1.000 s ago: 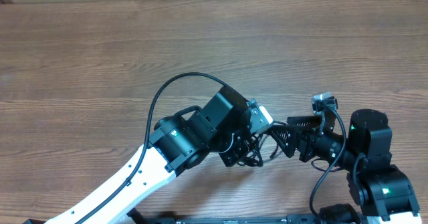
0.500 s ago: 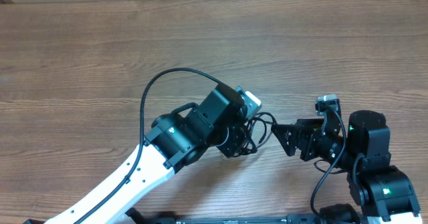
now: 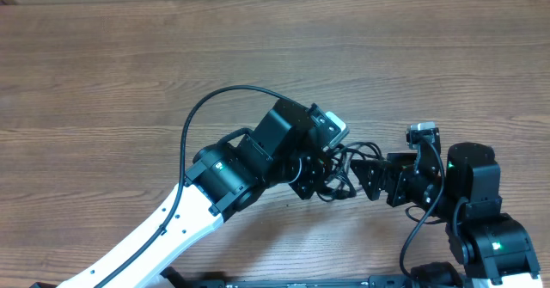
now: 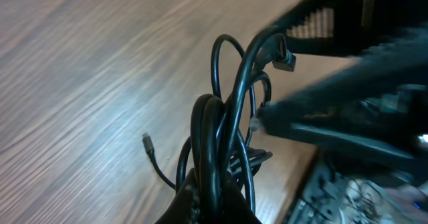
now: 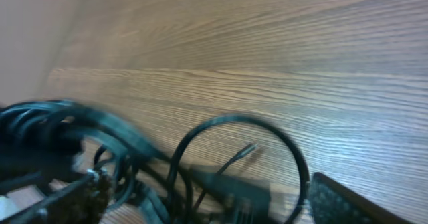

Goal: Untangle cables

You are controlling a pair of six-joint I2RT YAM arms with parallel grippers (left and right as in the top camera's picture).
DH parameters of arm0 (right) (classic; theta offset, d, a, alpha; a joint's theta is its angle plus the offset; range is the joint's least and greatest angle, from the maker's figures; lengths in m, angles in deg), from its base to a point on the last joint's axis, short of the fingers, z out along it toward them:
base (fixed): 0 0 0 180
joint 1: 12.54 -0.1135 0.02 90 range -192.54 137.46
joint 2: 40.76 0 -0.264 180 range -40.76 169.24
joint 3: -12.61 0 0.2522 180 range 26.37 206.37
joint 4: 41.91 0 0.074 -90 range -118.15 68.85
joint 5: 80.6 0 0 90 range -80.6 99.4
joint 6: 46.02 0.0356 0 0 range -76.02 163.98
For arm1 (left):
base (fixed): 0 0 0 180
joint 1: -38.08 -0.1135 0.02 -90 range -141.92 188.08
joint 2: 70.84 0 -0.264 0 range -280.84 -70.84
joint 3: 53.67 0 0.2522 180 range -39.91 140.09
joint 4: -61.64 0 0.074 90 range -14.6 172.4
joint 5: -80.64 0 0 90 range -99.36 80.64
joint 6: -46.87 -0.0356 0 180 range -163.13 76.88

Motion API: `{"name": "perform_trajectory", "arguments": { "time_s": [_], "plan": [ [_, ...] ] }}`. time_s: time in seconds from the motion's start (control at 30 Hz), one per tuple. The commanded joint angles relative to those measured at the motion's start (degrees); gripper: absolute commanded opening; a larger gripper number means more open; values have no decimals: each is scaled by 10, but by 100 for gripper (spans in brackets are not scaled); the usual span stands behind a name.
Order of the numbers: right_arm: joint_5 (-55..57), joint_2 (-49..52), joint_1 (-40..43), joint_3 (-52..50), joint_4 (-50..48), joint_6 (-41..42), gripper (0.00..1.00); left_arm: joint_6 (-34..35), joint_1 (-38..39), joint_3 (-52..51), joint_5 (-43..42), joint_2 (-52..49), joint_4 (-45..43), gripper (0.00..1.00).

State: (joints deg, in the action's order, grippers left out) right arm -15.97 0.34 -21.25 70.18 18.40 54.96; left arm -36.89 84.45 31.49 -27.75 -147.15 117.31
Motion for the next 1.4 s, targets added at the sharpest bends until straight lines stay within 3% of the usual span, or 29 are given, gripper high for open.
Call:
{"name": "perform_trajectory", "arguments": {
  "time_s": [0.0, 0.37, 0.5, 0.73, 0.9, 1.03, 1.17, 1.37],
  "plan": [
    [50, -2, 1, 20, 11, -1, 98, -37, -3, 12, -79, 4, -6, 4],
    [312, -2, 1, 20, 89, 190, 100, -45, -7, 12, -42, 13, 13, 4],
    [339, -2, 1, 20, 97, 206, 100, -33, -23, 12, -32, 27, 16, 4],
    [297, -2, 1, 20, 85, 199, 100, 103, -89, 12, 12, 46, 6, 4],
    [160, -2, 1, 20, 28, 111, 100, 196, -125, 12, 8, 46, -32, 4],
    [40, -2, 1, 20, -5, 39, 100, 323, -137, 12, 5, 46, -77, 4],
    [17, -2, 1, 20, -13, 30, 100, 450, -137, 11, -22, 46, -141, 4],
    [1, -2, 1, 20, -14, 22, 97, 498, -136, 11, -45, 46, -198, 4]
  ]
}}
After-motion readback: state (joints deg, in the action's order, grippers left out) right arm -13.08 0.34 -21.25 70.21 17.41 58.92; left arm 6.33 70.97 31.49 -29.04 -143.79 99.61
